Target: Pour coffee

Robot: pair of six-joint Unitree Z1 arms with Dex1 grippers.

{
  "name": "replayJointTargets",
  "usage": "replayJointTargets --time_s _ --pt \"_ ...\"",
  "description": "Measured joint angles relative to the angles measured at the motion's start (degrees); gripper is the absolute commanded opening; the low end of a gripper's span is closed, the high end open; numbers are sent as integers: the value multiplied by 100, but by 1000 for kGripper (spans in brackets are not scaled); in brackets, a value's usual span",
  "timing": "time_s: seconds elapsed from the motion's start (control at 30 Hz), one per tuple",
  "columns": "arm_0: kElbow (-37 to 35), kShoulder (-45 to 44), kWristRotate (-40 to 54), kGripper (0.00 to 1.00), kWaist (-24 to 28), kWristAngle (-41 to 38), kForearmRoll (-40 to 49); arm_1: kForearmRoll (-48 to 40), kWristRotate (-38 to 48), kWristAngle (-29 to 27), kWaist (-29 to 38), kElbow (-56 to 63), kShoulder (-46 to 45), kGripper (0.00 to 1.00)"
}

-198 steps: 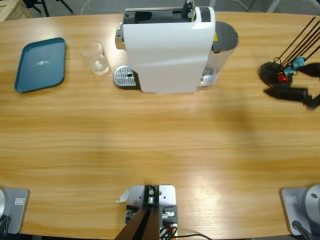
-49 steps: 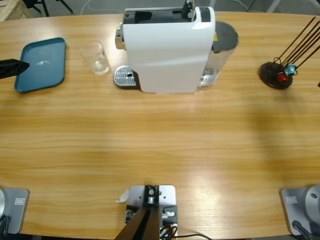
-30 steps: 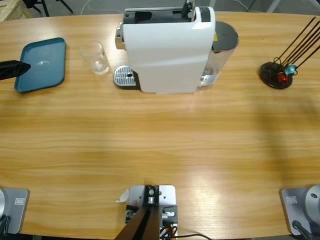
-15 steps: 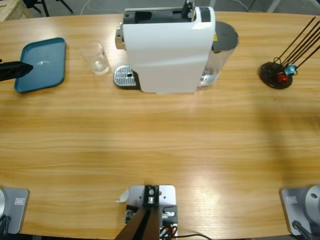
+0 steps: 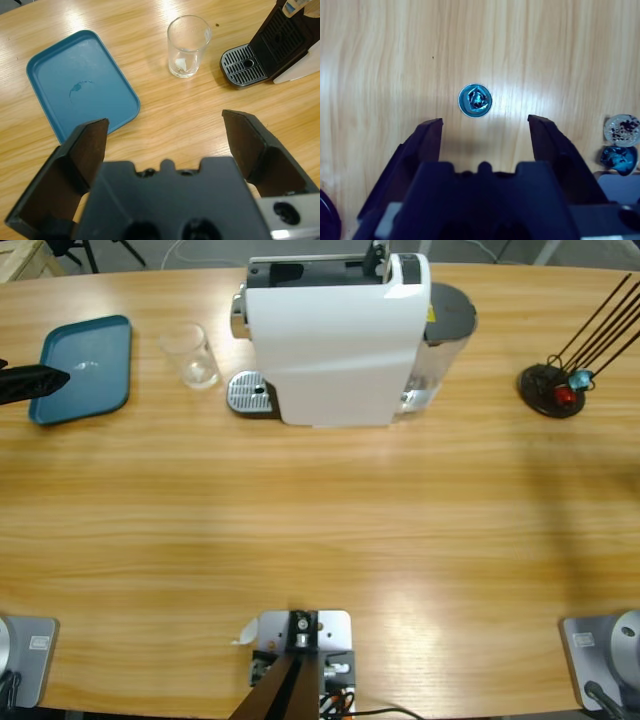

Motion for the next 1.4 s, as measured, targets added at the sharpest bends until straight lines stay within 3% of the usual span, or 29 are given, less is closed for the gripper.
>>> replayJointTargets --time_s 0.67,0.8,0.9,0.97,1.03,1.1,1.2,1.4 --pt "0 23 0 964 0 0 0 -279 -22 0 -161 0 443 681" --pt "0 39 0 948 0 0 0 -313 -22 0 -253 0 500 557" --pt "0 44 0 945 0 0 0 -352 -22 0 -333 0 531 365" --pt "0 46 0 945 0 0 0 -377 -23 0 -344 0 556 333" --pt "0 61 0 945 0 0 0 -399 -33 0 -349 0 594 210" --pt "0 70 0 945 0 0 0 -416 -51 0 -351 0 638 201" --pt "0 72 0 945 0 0 0 -443 -69 0 -352 0 683 94" --pt "0 72 0 945 0 0 0 -476 -100 0 -353 0 704 92"
